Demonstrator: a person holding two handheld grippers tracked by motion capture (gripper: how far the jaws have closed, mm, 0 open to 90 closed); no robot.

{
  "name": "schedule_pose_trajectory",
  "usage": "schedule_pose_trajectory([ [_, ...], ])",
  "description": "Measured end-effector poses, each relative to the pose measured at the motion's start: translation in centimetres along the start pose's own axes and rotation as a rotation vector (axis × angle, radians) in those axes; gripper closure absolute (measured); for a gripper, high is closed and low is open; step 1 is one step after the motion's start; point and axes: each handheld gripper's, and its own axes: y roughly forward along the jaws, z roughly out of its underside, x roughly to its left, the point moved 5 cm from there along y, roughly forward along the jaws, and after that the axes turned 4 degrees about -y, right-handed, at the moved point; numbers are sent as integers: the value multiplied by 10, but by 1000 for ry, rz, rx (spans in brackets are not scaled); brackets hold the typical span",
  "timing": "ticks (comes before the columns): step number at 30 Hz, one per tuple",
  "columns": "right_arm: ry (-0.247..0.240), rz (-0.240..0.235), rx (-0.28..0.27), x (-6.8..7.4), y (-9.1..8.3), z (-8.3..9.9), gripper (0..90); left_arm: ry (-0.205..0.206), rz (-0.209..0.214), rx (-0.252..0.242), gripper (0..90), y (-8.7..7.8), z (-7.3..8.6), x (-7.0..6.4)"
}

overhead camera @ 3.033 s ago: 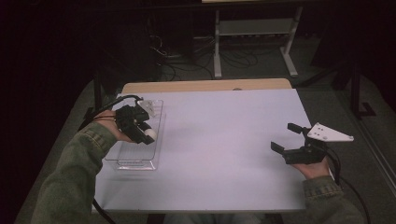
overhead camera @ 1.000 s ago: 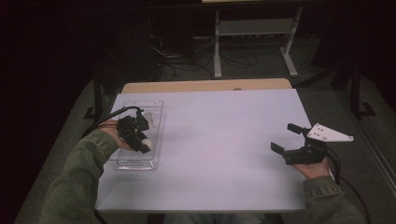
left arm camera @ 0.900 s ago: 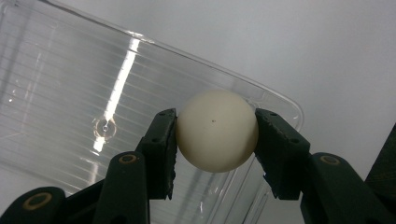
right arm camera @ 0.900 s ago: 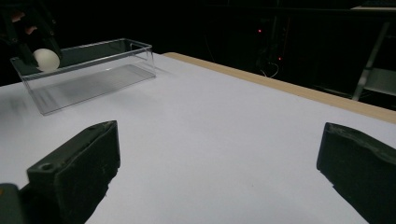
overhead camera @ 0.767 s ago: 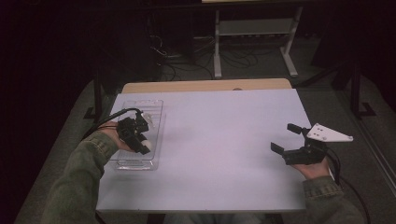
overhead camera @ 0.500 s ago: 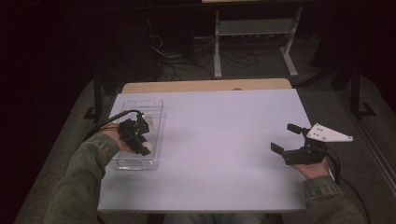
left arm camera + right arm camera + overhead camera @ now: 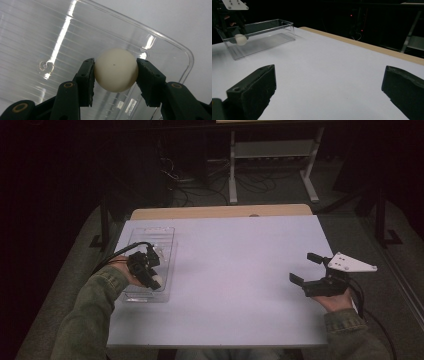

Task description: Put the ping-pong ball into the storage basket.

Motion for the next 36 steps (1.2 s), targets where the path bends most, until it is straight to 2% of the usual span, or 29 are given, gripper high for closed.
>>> schedule_pose_trajectory([
  [15, -1, 0, 2, 0, 0, 0, 0, 4, 15, 20, 506, 12, -3, -1],
  [29, -1, 0, 2, 0, 0, 0, 0, 12, 18, 32, 498, 16, -5, -2],
  [36, -1, -1, 1, 0, 0, 0, 0, -15, -15, 19, 396, 14, -4, 1],
])
